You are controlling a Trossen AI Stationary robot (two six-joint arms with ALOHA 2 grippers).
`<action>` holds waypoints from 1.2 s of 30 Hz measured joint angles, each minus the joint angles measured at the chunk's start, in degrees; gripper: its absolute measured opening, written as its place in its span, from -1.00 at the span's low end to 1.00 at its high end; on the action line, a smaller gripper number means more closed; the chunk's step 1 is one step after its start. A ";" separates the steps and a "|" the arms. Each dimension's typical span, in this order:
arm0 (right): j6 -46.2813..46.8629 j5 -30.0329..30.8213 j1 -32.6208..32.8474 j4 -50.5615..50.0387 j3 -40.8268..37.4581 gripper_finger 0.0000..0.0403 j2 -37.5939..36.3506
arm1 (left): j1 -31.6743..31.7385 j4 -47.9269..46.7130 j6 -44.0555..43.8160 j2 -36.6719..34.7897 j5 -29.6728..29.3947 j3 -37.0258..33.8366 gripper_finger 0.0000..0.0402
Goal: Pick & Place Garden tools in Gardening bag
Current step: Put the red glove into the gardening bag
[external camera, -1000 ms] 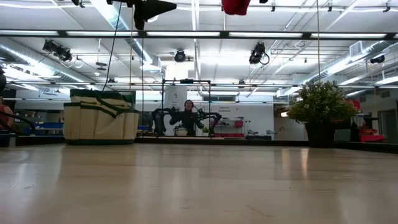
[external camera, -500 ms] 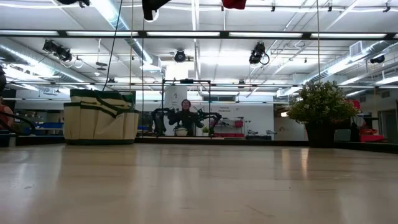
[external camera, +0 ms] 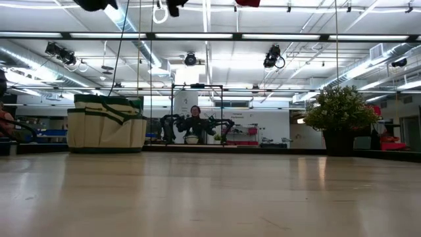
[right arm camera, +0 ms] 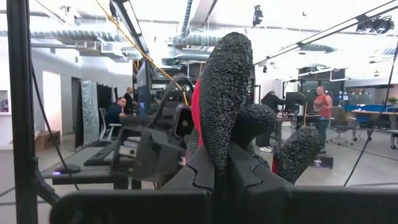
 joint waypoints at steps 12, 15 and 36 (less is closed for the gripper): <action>-0.26 0.01 0.01 -0.09 0.00 -0.95 0.00 | 2.05 -11.84 2.85 6.68 4.23 12.75 0.51; -0.26 -0.17 0.00 -0.11 0.00 -0.95 0.01 | 2.26 -11.70 2.85 6.64 4.48 13.18 0.51; 0.81 -4.59 0.02 1.31 0.04 -0.95 0.02 | 2.38 -10.03 7.27 6.59 4.05 13.14 0.51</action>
